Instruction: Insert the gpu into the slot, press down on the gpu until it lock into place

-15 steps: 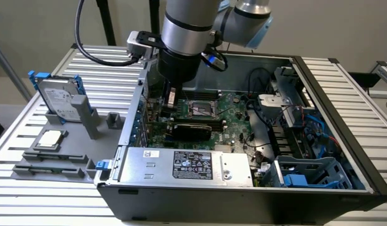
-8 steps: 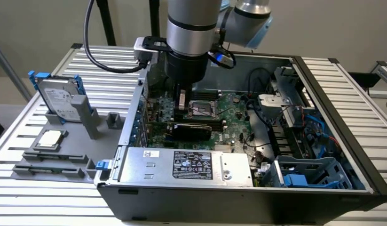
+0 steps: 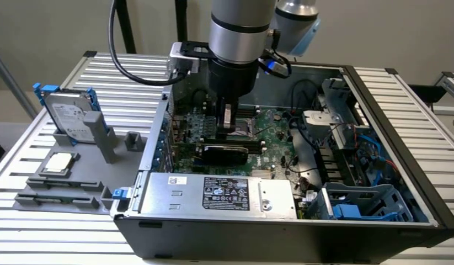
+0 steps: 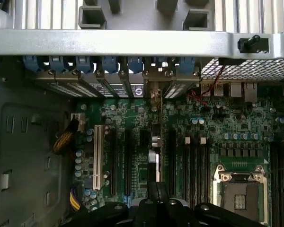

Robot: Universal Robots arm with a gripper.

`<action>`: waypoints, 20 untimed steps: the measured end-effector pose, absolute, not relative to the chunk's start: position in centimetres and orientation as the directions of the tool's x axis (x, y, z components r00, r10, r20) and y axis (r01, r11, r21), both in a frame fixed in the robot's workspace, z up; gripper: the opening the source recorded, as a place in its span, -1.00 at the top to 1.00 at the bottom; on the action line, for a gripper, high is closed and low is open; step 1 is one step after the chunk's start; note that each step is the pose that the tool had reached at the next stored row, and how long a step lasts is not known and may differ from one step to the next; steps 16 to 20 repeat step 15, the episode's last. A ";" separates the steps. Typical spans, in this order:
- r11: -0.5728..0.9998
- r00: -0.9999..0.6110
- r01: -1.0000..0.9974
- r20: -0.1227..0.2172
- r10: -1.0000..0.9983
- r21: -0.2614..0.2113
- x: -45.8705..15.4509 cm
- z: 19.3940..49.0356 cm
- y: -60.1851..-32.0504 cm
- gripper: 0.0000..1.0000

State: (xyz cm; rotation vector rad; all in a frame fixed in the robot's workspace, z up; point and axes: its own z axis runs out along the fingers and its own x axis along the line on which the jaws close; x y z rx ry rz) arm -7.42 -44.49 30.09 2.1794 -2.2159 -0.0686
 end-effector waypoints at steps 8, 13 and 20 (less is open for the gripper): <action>0.015 -0.016 -0.998 -0.008 -1.000 0.055 -7.3 30.2 -44.5 0.79; 0.015 -0.016 -0.998 -0.008 -1.000 0.055 -7.3 30.2 -44.5 0.79; 0.015 -0.016 -0.998 -0.008 -1.000 0.055 -7.3 30.2 -44.5 0.79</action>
